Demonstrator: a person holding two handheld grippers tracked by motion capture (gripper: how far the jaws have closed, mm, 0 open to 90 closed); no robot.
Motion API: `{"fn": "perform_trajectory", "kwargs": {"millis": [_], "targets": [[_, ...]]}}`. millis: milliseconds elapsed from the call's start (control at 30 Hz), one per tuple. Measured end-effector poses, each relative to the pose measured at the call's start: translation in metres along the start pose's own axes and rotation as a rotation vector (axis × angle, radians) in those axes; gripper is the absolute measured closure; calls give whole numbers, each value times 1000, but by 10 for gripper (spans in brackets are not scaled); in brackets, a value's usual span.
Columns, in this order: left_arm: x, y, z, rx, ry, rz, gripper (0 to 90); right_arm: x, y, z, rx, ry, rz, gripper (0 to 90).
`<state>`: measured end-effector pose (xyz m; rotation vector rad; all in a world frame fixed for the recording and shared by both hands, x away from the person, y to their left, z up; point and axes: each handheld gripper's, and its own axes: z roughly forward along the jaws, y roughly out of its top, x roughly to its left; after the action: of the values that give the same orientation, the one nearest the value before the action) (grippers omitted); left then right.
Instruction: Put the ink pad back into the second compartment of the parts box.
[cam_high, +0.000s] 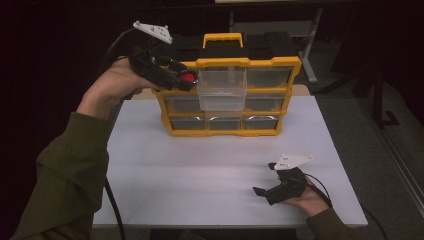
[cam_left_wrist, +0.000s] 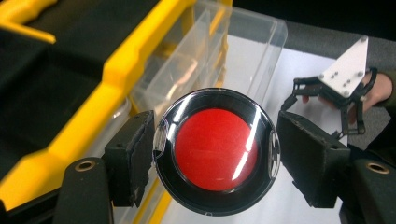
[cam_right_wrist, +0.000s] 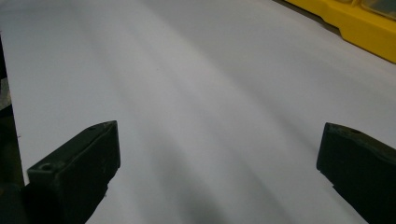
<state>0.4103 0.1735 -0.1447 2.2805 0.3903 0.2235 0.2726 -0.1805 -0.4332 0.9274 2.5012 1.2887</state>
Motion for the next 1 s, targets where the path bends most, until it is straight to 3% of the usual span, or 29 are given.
{"fn": "perform_trajectory", "kwargs": {"millis": [333,700,1000], "targets": [[-1,25,22,2,-15,18,295,0,0,0,-1,3,-2,0],[-2,39,54,34,-49,35,292,0,-1,-1,-7,4,-2,0],[0,36,51,11,-49,36,247,-2,-3,-2,-8,4,7,0]]}}
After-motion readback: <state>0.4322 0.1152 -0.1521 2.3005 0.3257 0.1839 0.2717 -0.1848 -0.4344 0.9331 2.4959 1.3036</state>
